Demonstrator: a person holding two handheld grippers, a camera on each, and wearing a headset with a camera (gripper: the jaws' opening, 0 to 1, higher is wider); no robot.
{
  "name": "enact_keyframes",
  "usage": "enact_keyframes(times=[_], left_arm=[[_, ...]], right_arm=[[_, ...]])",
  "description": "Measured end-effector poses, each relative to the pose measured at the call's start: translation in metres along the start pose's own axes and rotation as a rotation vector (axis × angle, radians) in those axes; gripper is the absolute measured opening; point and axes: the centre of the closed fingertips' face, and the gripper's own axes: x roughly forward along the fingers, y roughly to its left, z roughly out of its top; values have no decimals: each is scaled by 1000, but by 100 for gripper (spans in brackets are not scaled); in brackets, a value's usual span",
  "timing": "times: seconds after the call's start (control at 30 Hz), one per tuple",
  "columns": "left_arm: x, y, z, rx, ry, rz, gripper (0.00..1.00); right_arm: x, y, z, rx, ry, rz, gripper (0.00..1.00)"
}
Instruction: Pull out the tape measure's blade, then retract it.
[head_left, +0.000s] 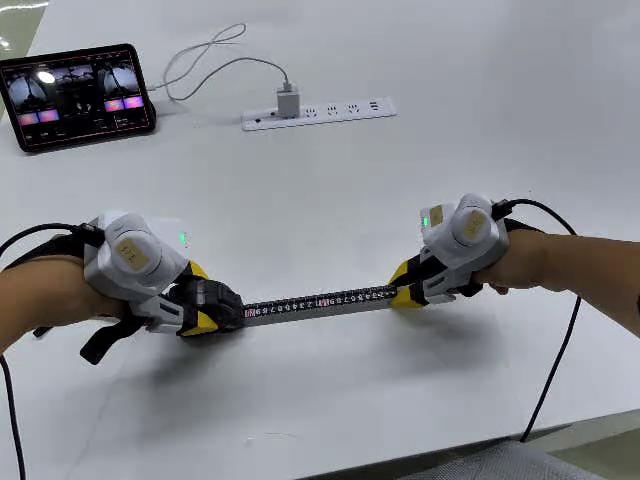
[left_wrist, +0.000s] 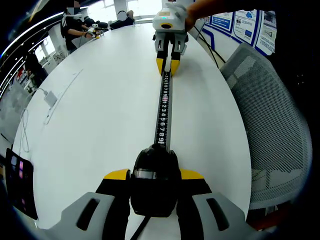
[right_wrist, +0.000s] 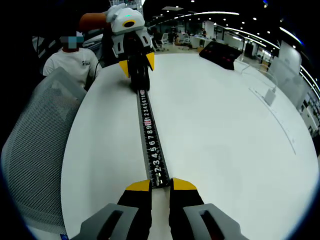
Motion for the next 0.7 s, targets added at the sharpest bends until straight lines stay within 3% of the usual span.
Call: enact_keyframes(times=[0.7], left_arm=[[0, 0, 0, -2, -1, 3, 30]], right_arm=[[-8, 1, -9, 8, 14, -11, 8]])
